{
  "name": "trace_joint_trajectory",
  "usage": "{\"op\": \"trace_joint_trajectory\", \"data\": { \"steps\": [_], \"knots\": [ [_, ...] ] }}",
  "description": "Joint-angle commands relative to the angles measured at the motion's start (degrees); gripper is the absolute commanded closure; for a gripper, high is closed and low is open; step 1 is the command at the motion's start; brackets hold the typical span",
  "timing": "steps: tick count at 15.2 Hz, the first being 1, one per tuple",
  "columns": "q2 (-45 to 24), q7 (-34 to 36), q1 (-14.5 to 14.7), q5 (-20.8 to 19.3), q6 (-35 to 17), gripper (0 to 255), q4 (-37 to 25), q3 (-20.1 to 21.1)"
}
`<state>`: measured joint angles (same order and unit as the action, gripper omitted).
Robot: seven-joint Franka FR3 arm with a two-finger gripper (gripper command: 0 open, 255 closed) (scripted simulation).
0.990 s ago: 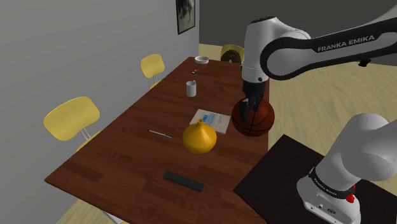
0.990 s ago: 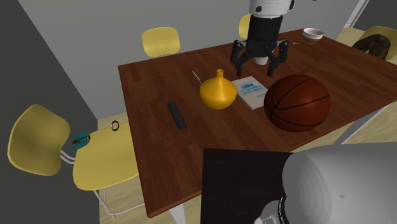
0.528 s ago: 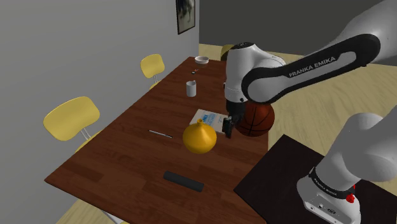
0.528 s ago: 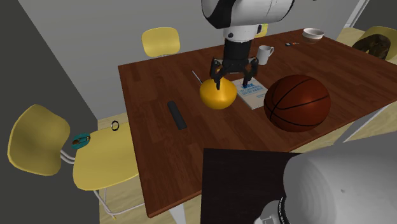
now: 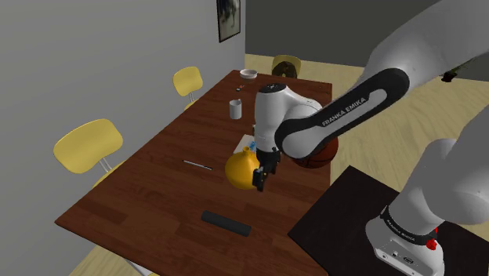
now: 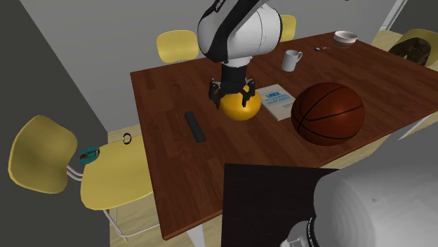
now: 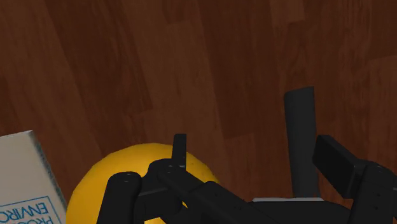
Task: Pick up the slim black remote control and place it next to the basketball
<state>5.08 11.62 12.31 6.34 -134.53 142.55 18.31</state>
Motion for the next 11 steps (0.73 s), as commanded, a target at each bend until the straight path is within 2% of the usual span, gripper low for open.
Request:
{"op": "trace_joint_trajectory", "data": {
  "steps": [1, 6, 11],
  "knots": [
    [-5.27, 1.36, 0.61, -1.47, -3.5, 0, -2.23, 1.06],
    [-16.01, 4.87, 3.06, -6.11, -9.72, 0, -7.52, 2.14],
    [-26.48, 8.35, 7.06, -11.31, -14.06, 0, -14.35, 1.4]
  ]
}}
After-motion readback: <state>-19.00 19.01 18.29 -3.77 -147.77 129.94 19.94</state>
